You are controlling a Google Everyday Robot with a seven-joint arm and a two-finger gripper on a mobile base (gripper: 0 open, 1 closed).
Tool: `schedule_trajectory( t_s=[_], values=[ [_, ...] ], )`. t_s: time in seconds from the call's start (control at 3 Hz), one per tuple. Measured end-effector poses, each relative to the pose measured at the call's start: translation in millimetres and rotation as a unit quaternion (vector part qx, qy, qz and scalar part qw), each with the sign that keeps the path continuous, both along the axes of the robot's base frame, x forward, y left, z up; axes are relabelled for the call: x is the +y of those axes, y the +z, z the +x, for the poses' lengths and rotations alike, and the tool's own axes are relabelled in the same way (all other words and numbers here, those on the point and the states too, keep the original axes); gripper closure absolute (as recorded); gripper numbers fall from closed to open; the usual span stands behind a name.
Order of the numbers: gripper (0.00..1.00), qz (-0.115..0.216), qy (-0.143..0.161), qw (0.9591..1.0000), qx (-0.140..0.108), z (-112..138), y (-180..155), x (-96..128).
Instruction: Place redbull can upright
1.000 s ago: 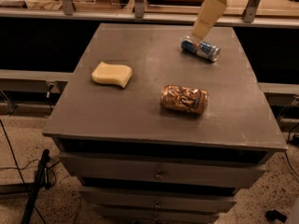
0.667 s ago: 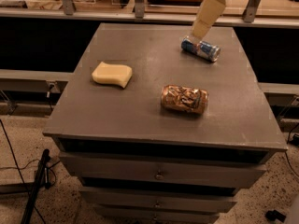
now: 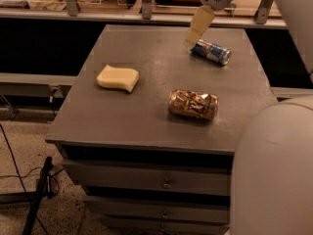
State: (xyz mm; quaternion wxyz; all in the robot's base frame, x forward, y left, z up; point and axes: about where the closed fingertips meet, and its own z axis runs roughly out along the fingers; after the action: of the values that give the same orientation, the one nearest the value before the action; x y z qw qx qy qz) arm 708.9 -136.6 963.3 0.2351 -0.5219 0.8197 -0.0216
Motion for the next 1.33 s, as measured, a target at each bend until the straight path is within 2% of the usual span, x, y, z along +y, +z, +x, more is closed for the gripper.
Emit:
schedule_trajectory(
  t_s=[0.67, 1.33],
  values=[
    [0.0, -0.011, -0.021, 0.9996, 0.013, 48.1, -54.5, 1.4],
    [0.0, -0.031, -0.02, 0.999, 0.025, 67.1, -98.3, -5.5]
  ],
)
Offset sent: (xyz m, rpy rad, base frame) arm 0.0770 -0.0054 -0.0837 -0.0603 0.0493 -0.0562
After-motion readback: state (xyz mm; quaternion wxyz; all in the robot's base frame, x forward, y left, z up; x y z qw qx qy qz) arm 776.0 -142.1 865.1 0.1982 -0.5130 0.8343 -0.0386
